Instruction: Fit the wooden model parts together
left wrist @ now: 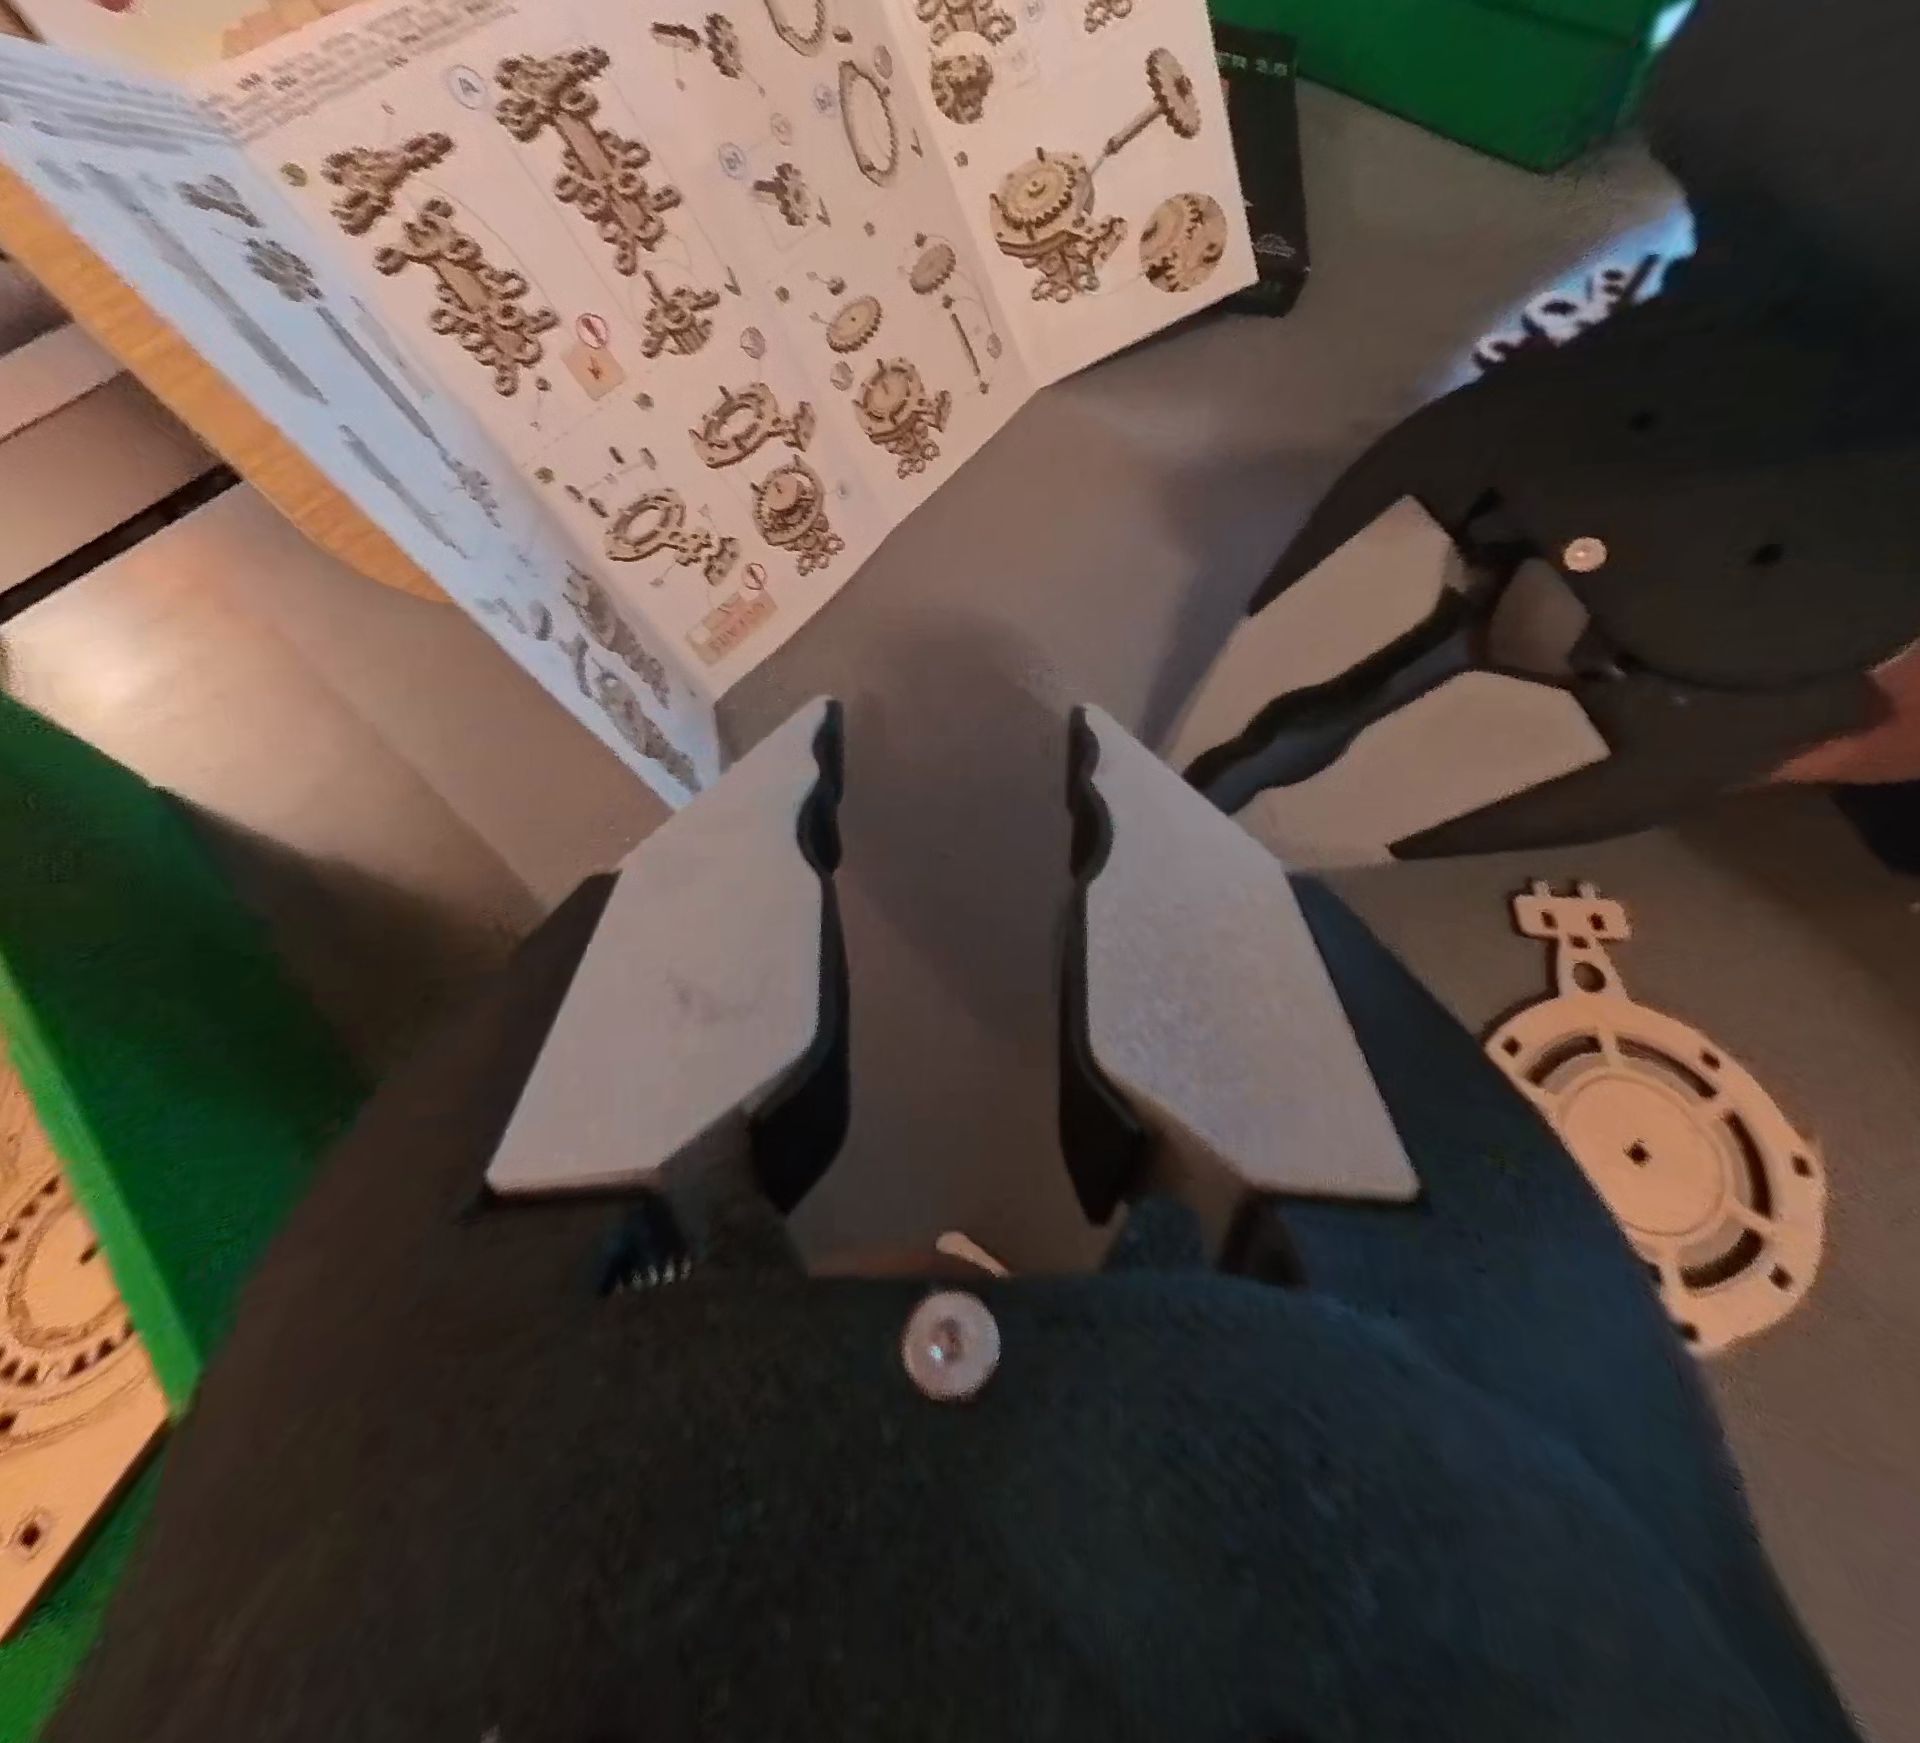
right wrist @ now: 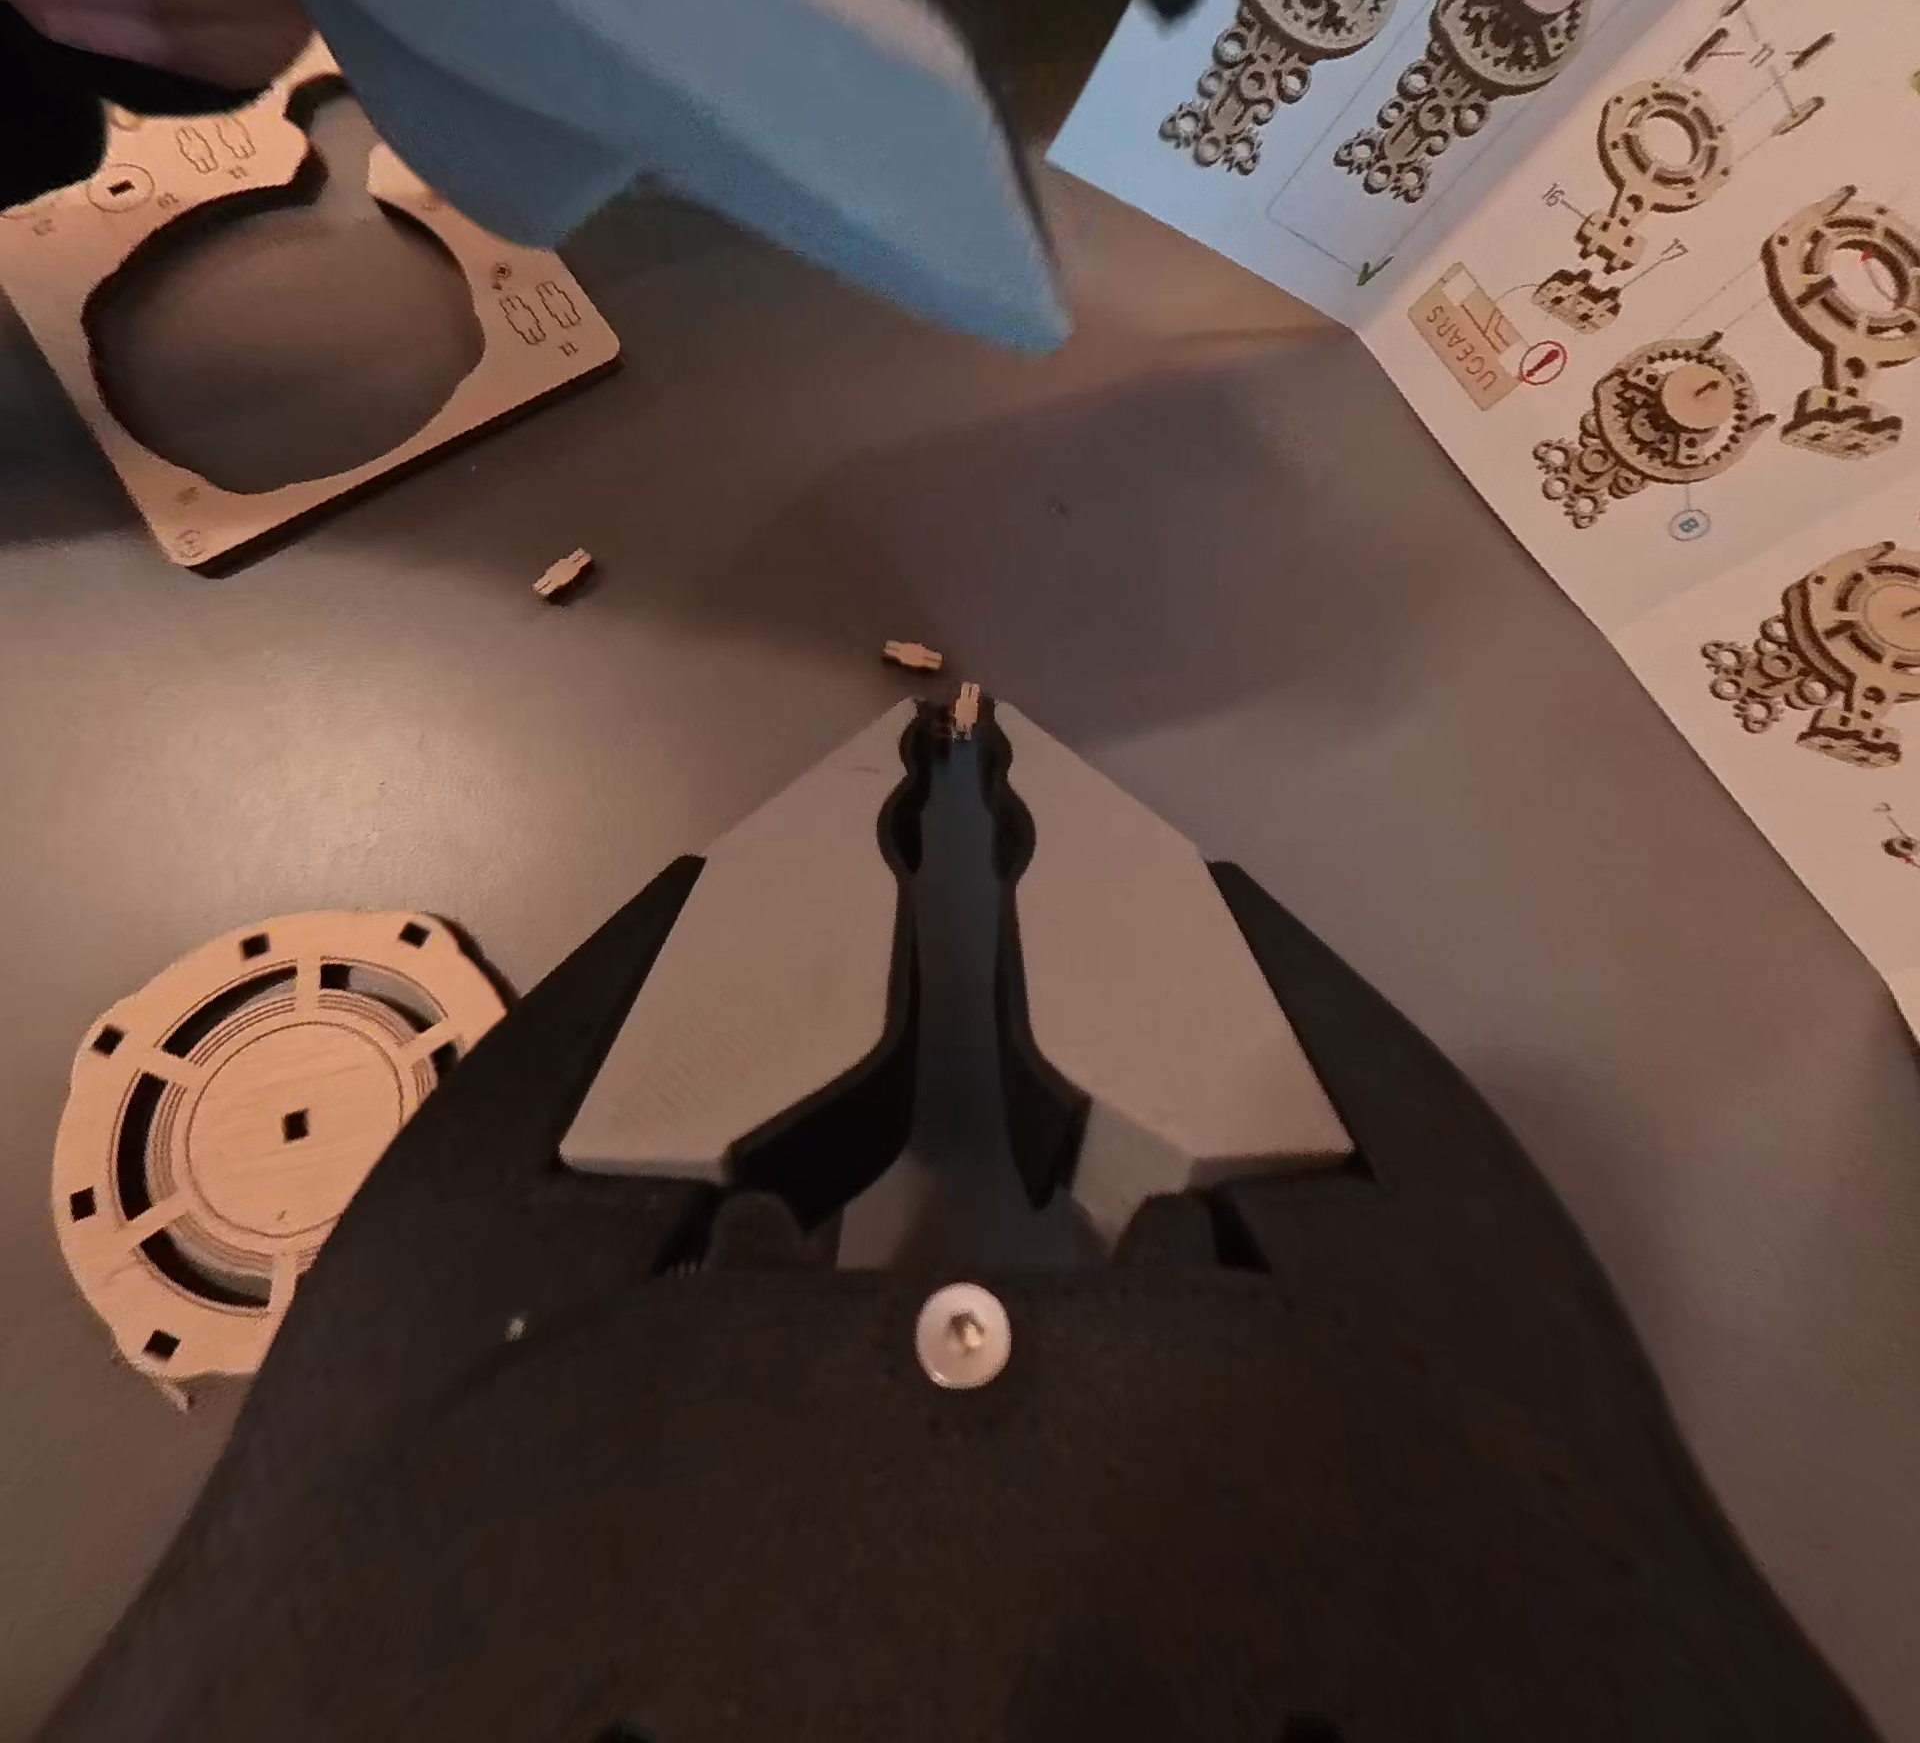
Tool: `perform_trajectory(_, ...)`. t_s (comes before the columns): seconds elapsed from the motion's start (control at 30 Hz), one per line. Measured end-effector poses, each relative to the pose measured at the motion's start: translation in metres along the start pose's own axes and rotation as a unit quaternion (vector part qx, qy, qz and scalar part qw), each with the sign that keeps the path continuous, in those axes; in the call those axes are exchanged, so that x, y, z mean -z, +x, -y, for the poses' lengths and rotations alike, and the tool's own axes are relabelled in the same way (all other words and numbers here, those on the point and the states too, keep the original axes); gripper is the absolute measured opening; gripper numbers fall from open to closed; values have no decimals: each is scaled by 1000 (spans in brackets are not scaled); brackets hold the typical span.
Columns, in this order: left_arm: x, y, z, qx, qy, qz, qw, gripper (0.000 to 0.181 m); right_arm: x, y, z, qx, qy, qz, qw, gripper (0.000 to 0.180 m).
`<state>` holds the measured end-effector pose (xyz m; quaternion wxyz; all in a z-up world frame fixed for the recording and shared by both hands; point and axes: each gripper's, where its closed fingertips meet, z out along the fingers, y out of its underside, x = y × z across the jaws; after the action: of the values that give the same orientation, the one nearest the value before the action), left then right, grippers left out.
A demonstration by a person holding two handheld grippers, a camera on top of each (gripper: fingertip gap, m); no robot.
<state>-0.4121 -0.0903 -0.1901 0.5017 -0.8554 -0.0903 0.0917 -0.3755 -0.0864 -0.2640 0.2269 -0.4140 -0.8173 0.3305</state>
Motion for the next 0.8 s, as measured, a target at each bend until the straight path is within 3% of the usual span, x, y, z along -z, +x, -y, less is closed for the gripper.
perform_trajectory(0.27,-3,40,-30,-131,-77,-79,985,28,43,-13,15,-1,91,27,995,4)
perform_trajectory(0.63,-8,42,-31,-27,-79,-123,989,24,36,-13,-9,29,51,9,998,4)
perform_trajectory(0.8,-11,38,-32,-54,-80,-107,990,25,42,-15,-4,21,66,15,997,4)
